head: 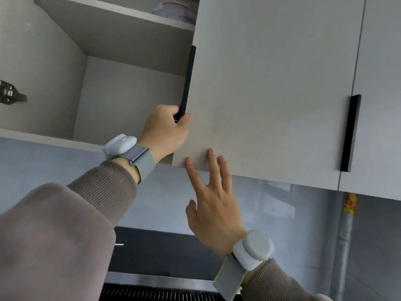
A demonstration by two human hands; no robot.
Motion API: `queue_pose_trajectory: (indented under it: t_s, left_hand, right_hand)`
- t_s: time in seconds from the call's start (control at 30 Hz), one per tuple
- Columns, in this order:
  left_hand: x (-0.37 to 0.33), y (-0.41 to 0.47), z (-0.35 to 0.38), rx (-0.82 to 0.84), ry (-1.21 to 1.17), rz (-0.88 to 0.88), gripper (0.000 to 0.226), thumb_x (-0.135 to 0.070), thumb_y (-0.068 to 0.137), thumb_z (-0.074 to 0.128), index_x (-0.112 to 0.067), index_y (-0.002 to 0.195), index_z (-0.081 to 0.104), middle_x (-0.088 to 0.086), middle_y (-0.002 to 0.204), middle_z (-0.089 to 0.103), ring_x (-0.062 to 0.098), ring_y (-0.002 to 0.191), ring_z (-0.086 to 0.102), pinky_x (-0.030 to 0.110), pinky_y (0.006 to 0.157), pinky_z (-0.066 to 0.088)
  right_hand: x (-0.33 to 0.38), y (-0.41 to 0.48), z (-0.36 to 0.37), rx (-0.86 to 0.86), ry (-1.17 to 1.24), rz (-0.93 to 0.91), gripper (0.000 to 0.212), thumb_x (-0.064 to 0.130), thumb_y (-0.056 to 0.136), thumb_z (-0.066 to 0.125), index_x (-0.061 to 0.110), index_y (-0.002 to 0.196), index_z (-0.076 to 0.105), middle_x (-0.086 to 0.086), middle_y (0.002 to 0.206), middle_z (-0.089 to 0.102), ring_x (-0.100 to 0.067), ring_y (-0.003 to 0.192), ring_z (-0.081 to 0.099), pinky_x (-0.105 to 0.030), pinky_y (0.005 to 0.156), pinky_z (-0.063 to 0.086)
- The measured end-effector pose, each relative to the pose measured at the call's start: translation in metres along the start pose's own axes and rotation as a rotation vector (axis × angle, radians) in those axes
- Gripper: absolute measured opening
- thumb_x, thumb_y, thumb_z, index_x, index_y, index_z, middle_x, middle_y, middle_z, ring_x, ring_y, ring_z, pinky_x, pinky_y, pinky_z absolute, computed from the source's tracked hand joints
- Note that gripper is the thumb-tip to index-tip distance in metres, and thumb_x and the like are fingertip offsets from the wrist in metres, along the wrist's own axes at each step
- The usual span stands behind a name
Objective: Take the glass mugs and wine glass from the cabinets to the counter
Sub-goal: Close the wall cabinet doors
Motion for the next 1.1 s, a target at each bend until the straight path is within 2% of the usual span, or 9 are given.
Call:
queue_pose_trajectory:
  t_s: [0.1, 0.2, 0.33, 0.47, 0.67, 0.8, 0.9, 1.03, 1.1]
  left_hand:
    - [0.011, 0.002, 0.007, 0.014, -0.074, -0.005, 0.030, -0.031, 0.096, 0.063, -0.006, 0.079, 0.067, 0.014, 0.068, 0.064, 0.025, 0.062, 0.050, 0.029, 0.056, 0.035]
    - [0.021, 0.005, 0.009, 0.013, -0.166, -0.028, 0.024, -0.034, 0.092, 0.069, -0.023, 0.071, 0.068, -0.006, 0.064, 0.068, 0.011, 0.057, 0.056, 0.024, 0.058, 0.042]
    - [0.028, 0.006, 0.010, 0.042, -0.215, -0.045, 0.025, -0.038, 0.088, 0.073, -0.013, 0.085, 0.075, 0.015, 0.086, 0.077, 0.025, 0.066, 0.063, 0.032, 0.064, 0.052]
    - [0.033, 0.006, 0.014, 0.083, -0.227, -0.081, 0.009, -0.027, 0.087, 0.075, -0.024, 0.095, 0.077, 0.004, 0.090, 0.080, 0.026, 0.079, 0.072, 0.041, 0.079, 0.060]
    - [0.037, 0.001, 0.021, 0.149, -0.283, -0.103, 0.034, -0.008, 0.086, 0.073, -0.028, 0.114, 0.073, -0.010, 0.103, 0.078, 0.016, 0.099, 0.075, 0.038, 0.094, 0.060]
    - [0.034, -0.003, 0.021, 0.177, -0.286, -0.079, 0.042, -0.011, 0.089, 0.071, -0.035, 0.123, 0.065, -0.028, 0.097, 0.065, -0.018, 0.086, 0.062, 0.011, 0.081, 0.053]
    - [0.031, -0.010, 0.020, 0.191, -0.282, -0.082, 0.046, -0.011, 0.092, 0.071, -0.031, 0.132, 0.060, -0.035, 0.099, 0.057, -0.027, 0.079, 0.056, -0.001, 0.073, 0.041]
    - [0.032, -0.024, 0.009, 0.174, -0.207, -0.129, 0.061, -0.025, 0.093, 0.070, -0.022, 0.150, 0.048, -0.010, 0.149, 0.053, 0.007, 0.137, 0.049, 0.018, 0.100, 0.034]
    - [0.031, -0.030, 0.001, 0.164, -0.133, -0.124, 0.060, -0.028, 0.093, 0.066, -0.025, 0.150, 0.048, -0.005, 0.155, 0.050, 0.014, 0.139, 0.048, 0.021, 0.101, 0.033]
  right_hand:
    - [-0.002, 0.002, 0.008, 0.019, -0.001, -0.005, 0.093, 0.020, 0.077, 0.070, 0.027, 0.160, 0.030, -0.024, 0.169, 0.015, -0.050, 0.155, 0.017, -0.051, 0.116, 0.037]
    - [-0.001, 0.006, 0.013, 0.010, -0.001, 0.006, 0.093, 0.016, 0.075, 0.069, 0.028, 0.159, 0.032, -0.022, 0.169, 0.018, -0.051, 0.154, 0.017, -0.050, 0.114, 0.041]
    - [0.001, 0.009, 0.022, 0.016, -0.032, 0.025, 0.093, 0.016, 0.073, 0.069, 0.027, 0.158, 0.033, -0.020, 0.168, 0.022, -0.053, 0.153, 0.020, -0.049, 0.111, 0.044]
    - [0.001, 0.010, 0.028, 0.023, -0.054, 0.019, 0.093, 0.016, 0.074, 0.067, 0.029, 0.159, 0.032, -0.020, 0.168, 0.022, -0.053, 0.153, 0.018, -0.050, 0.113, 0.041]
    - [0.000, 0.010, 0.032, 0.001, -0.072, 0.001, 0.094, 0.011, 0.070, 0.063, 0.030, 0.157, 0.035, -0.021, 0.165, 0.024, -0.056, 0.150, 0.021, -0.051, 0.113, 0.041]
    - [0.000, 0.011, 0.031, 0.022, -0.076, -0.002, 0.091, 0.012, 0.073, 0.064, 0.029, 0.157, 0.035, -0.021, 0.166, 0.024, -0.056, 0.150, 0.020, -0.055, 0.113, 0.041]
    - [-0.001, 0.013, 0.031, 0.050, -0.078, 0.001, 0.090, 0.015, 0.076, 0.065, 0.031, 0.158, 0.032, -0.019, 0.167, 0.024, -0.055, 0.151, 0.019, -0.056, 0.113, 0.041]
    - [-0.001, 0.003, 0.021, 0.037, 0.042, 0.110, 0.090, 0.018, 0.073, 0.069, 0.030, 0.155, 0.035, -0.018, 0.159, 0.030, -0.050, 0.142, 0.032, -0.052, 0.109, 0.043]
    - [-0.003, -0.008, 0.014, 0.006, 0.111, 0.150, 0.088, 0.020, 0.073, 0.069, 0.028, 0.154, 0.036, -0.017, 0.152, 0.036, -0.043, 0.131, 0.038, -0.050, 0.104, 0.045]
Point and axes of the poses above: each hand's wrist, its own y-axis towards the middle knuckle, its own z-axis out of the palm, x = y × z, the point moved 9 cm from there along y, towards the middle knuckle
